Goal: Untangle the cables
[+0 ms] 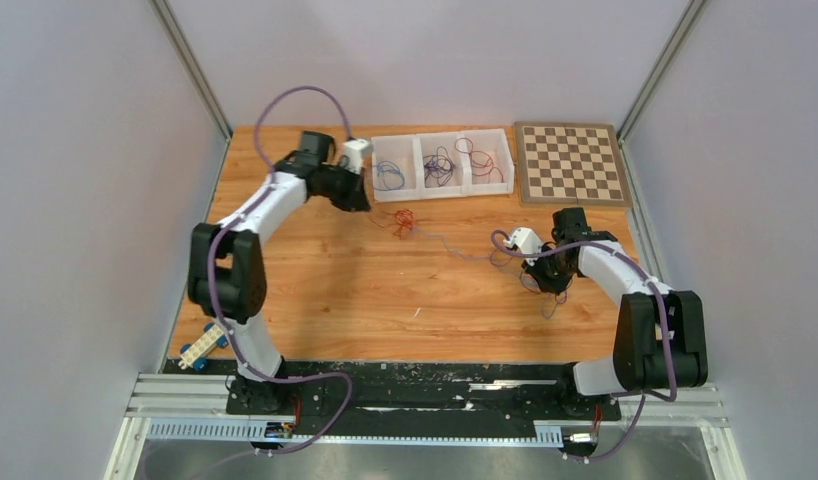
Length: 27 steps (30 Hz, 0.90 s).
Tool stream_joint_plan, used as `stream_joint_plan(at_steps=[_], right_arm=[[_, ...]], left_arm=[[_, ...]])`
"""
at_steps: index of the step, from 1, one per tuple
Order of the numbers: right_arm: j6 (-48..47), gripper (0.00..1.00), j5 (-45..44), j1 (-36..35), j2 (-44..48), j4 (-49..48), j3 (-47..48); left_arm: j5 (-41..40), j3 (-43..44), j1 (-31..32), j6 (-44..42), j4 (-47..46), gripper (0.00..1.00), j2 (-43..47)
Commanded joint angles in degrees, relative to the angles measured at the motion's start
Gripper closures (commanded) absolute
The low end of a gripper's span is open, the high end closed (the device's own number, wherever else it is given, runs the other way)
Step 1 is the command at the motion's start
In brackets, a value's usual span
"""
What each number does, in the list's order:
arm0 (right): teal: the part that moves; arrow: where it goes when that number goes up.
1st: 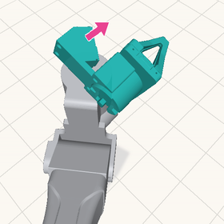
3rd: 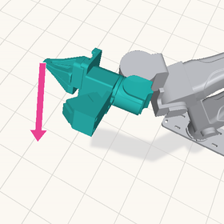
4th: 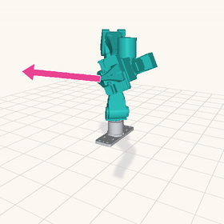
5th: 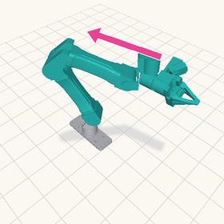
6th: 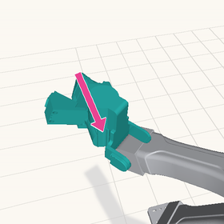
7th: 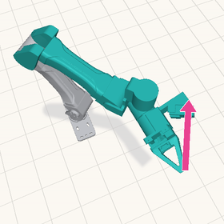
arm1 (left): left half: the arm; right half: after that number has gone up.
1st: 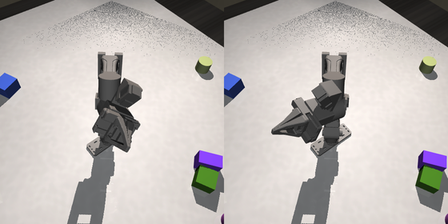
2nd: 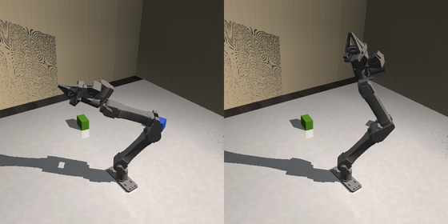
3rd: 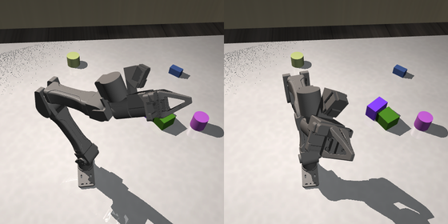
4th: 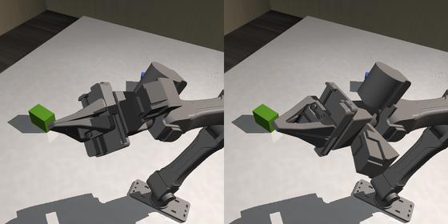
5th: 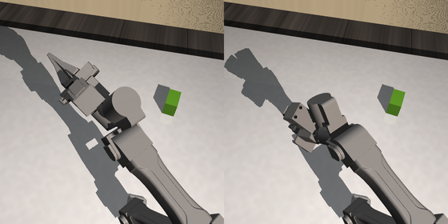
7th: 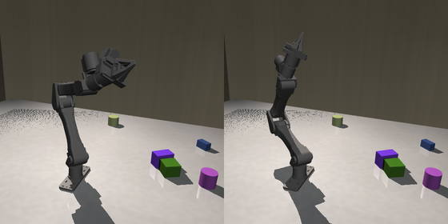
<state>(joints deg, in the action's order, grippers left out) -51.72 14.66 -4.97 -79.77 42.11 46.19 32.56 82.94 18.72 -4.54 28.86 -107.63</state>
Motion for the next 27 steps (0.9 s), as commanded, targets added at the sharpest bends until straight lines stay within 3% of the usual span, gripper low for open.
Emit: stream_joint_plan(at_steps=[1,11,17,18,19,20,22,24,27], right_arm=[[-6.9,1.0,-1.9,4.3,-1.9,-3.4,-0.6],[-8.8,1.0,-2.1,4.4,-6.1,-5.0,0.8],[-2.3,0.98,8.4,3.5,-5.6,-1.0,8.7],[-1.1,0.9,10.9,2.3,-5.6,0.3,10.4],[0.0,0.71,13.6,1.0,-5.6,1.8,12.6],[1.3,0.41,17.4,0.0,-5.5,3.4,14.5],[5.1,0.17,22.2,-1.7,-4.9,4.1,18.0],[9.1,0.06,27.2,-2.1,-4.0,3.8,21.6],[17.7,0.0,33.4,-3.0,-2.1,0.0,26.5]], left_arm=[[2.3,-4.5,-10.7,-10.1,8.7,1.0,8.4],[3.2,-0.3,-31.9,-15.3,12.3,1.0,14.9],[14.8,4.6,-32.5,-18.8,19.0,1.0,17.5],[18.1,4.5,-31.7,-18.0,19.3,1.0,18.2],[20.5,4.6,-29.7,-17.6,19.5,1.0,19.8],[21.4,4.9,-28.6,-16.6,19.7,1.0,21.3],[23.3,5.3,-25.0,-13.1,18.4,1.0,23.4],[25.1,5.8,-22.2,-7.4,14.9,1.0,25.4],[27.4,6.3,-19.2,1.9,5.1,1.0,27.6]])
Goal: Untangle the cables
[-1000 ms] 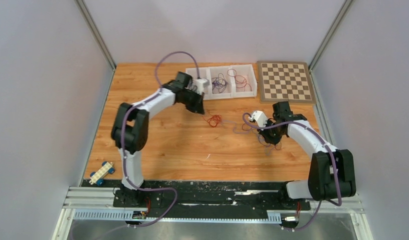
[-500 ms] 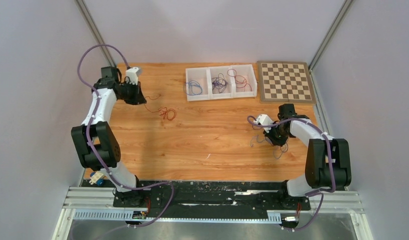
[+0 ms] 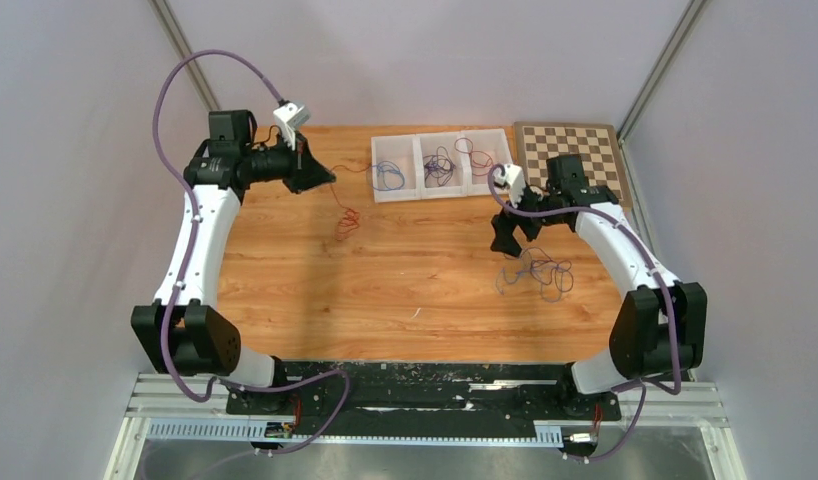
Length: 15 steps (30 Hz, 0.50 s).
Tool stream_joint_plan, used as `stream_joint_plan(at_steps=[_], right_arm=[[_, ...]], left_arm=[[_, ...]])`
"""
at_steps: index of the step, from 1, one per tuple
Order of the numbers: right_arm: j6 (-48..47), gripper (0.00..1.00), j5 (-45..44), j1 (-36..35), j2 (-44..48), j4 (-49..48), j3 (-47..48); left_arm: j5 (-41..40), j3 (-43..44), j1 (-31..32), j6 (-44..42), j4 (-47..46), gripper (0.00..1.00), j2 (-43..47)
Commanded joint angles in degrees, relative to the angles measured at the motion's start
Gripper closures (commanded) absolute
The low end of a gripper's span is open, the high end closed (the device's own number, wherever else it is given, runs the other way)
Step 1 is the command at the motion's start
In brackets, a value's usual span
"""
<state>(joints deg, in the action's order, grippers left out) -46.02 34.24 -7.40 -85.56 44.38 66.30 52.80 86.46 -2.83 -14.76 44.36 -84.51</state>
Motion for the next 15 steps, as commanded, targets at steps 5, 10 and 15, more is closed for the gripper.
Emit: stream_joint_plan(at_steps=[5,10,15], right_arm=[[23.2,0.0,19.3,-6.0,7.8,-17.8,7.5],[25.6,0.0,18.8,-14.8,8.2,-27.9,7.0],[29.2,0.04,19.1,-20.0,6.1,-33.6,8.3]], left_arm=[[9.3,0.9,9.2,35.5,-30.0,1.0,6.8],[8.8,3.9,14.4,45.3,-40.8,1.0,5.4],[8.9,5.5,17.9,48.5,-43.6,1.0,3.0]])
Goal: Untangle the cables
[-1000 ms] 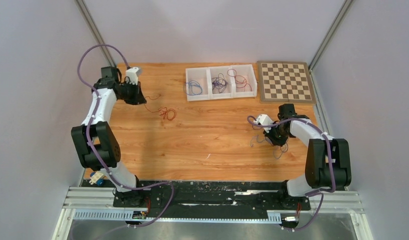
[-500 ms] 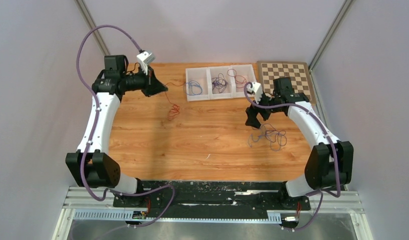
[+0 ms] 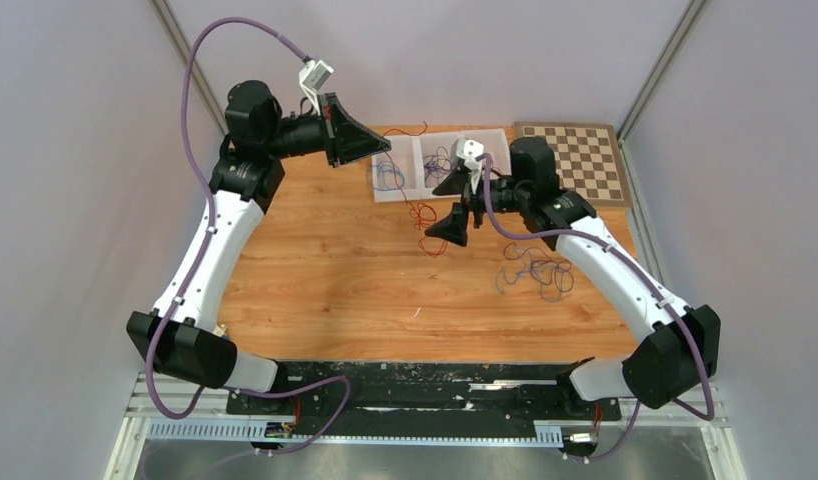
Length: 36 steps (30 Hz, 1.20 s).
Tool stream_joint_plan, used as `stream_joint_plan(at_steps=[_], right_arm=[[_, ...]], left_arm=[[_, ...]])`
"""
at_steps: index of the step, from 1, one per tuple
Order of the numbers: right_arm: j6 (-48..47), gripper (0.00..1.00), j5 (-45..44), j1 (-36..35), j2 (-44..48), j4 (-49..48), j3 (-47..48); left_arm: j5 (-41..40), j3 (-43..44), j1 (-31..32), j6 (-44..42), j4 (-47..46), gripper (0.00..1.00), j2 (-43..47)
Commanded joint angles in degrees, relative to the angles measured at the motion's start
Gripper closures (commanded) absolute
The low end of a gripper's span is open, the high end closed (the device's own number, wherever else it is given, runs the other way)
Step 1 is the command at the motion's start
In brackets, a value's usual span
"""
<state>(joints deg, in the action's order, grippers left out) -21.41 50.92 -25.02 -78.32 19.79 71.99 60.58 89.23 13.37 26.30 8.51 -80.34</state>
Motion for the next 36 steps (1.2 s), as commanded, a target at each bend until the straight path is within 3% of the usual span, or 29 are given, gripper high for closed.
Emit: stream_joint_plan(at_steps=[1,5,6,7,8,10,11,14,15,19,21,29,34,36], right_arm=[[4.7,0.08,2.4,-3.1,-1.5,-9.8,2.8],[5.6,0.56,3.2,-4.7,-2.5,-11.6,3.6],[6.0,0.6,3.3,-5.1,-2.6,-11.9,3.6],[6.2,0.59,3.0,-5.4,-2.8,-12.1,3.6],[6.5,0.49,2.2,-5.8,-2.9,-12.3,3.6],[6.7,0.18,-0.1,-6.6,-3.6,-12.7,3.9],[7.0,0.09,-1.3,-6.9,-4.2,-12.9,4.2],[7.2,0.06,-3.2,-7.3,-6.1,-13.2,5.5],[7.0,0.13,-3.8,-7.4,-6.8,-13.1,5.7],[5.3,0.81,-6.3,-7.3,-7.4,-12.8,5.3],[4.4,0.99,-6.6,-7.2,-5.8,-12.4,4.1],[4.9,1.0,-9.7,-6.2,0.6,-11.9,4.3],[7.0,1.0,-12.8,-4.1,-0.4,-12.7,6.9],[8.8,1.0,-12.2,-3.0,-1.5,-13.3,8.0]], left_arm=[[1.1,2.8,1.8,8.4,-8.8,1.0,-1.7],[0.7,2.9,2.0,9.2,-9.8,1.0,-2.7],[0.7,3.0,2.0,9.2,-9.8,1.0,-2.7],[0.6,2.9,2.0,9.7,-10.0,1.0,-2.9],[0.8,2.8,2.0,10.6,-11.0,1.0,-3.0],[1.3,2.8,2.0,11.8,-12.4,1.0,-3.5],[1.5,2.9,2.0,12.1,-12.7,1.0,-3.9],[2.0,3.6,1.9,13.2,-13.9,1.0,-4.9],[2.1,3.7,2.0,13.6,-14.6,1.0,-5.1],[1.6,4.3,1.9,15.4,-15.8,1.0,-6.1],[0.4,4.6,1.8,14.7,-14.3,1.0,-6.3],[-10.5,0.9,1.9,-7.1,11.1,1.0,-7.9],[-8.6,-2.1,6.8,-16.6,21.5,1.0,-10.3],[-7.4,-2.0,9.1,-19.7,22.9,0.95,-10.1]])
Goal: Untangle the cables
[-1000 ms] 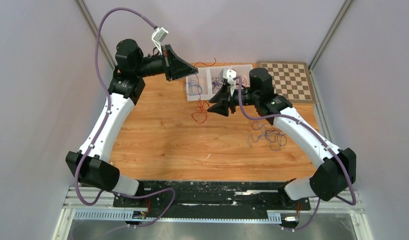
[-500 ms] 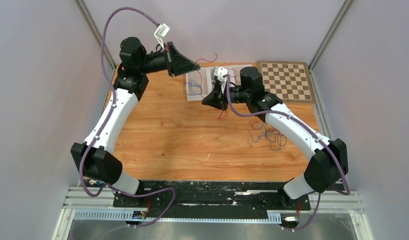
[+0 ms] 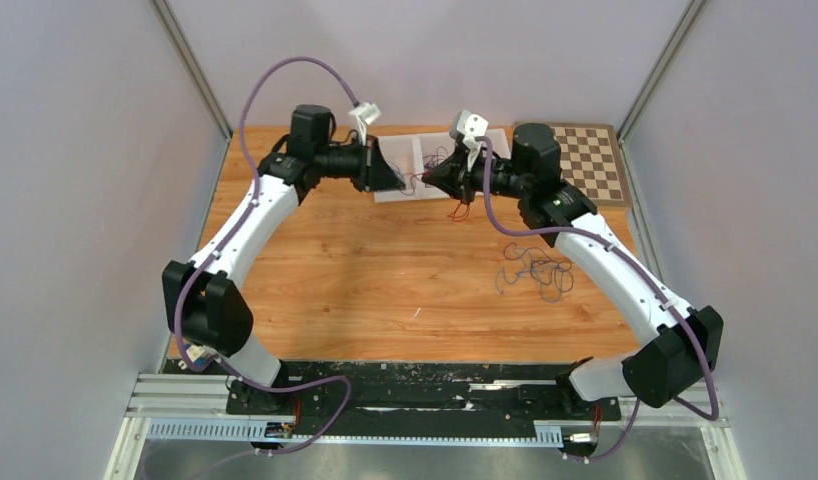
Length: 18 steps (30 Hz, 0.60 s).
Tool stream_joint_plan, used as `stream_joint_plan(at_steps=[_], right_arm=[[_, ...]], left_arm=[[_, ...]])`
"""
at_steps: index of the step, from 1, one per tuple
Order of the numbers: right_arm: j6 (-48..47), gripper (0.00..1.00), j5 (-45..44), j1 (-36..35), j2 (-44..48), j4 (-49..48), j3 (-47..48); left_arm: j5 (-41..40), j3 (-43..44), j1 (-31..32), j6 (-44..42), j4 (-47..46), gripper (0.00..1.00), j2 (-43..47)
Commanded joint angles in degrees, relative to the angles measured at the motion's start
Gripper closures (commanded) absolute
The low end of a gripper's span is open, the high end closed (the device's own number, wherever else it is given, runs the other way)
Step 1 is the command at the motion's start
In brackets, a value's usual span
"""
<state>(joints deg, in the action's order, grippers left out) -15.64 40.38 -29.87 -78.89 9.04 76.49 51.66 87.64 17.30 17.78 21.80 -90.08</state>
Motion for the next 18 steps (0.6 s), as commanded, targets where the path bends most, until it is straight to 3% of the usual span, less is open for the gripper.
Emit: stream_joint_plan(at_steps=[1,2,4,5,6,8,10,18], right_arm=[[3.9,1.0,-1.3,2.3,-1.5,-2.8,4.1],[4.8,1.0,-1.2,2.9,-2.0,-3.0,4.6],[5.7,1.0,-1.2,4.2,-2.8,-3.3,5.5],[5.9,1.0,-1.3,5.1,-3.1,-3.5,5.7],[6.1,1.0,-1.3,6.0,-3.2,-3.7,5.7],[6.9,1.0,-1.4,8.3,-3.8,-3.8,5.7],[7.7,1.0,-2.0,10.7,-4.4,-3.8,5.5],[9.1,1.0,-9.8,14.7,-9.9,-4.8,6.3]], left_arm=[[2.0,-0.4,5.6,-11.7,9.4,0.9,-0.5],[2.1,-0.3,6.0,-11.5,9.2,0.86,-0.5],[1.3,0.8,5.5,-11.4,10.4,0.68,-1.3],[1.2,1.6,5.1,-11.6,10.9,0.54,-1.8],[1.1,1.8,4.0,-11.4,11.2,0.47,-1.9],[0.7,1.7,1.7,-9.8,10.7,0.16,-1.9],[0.2,1.2,-1.0,-8.1,9.4,0.02,-1.2],[0.6,-1.8,-11.1,-5.9,5.9,0.0,0.7]])
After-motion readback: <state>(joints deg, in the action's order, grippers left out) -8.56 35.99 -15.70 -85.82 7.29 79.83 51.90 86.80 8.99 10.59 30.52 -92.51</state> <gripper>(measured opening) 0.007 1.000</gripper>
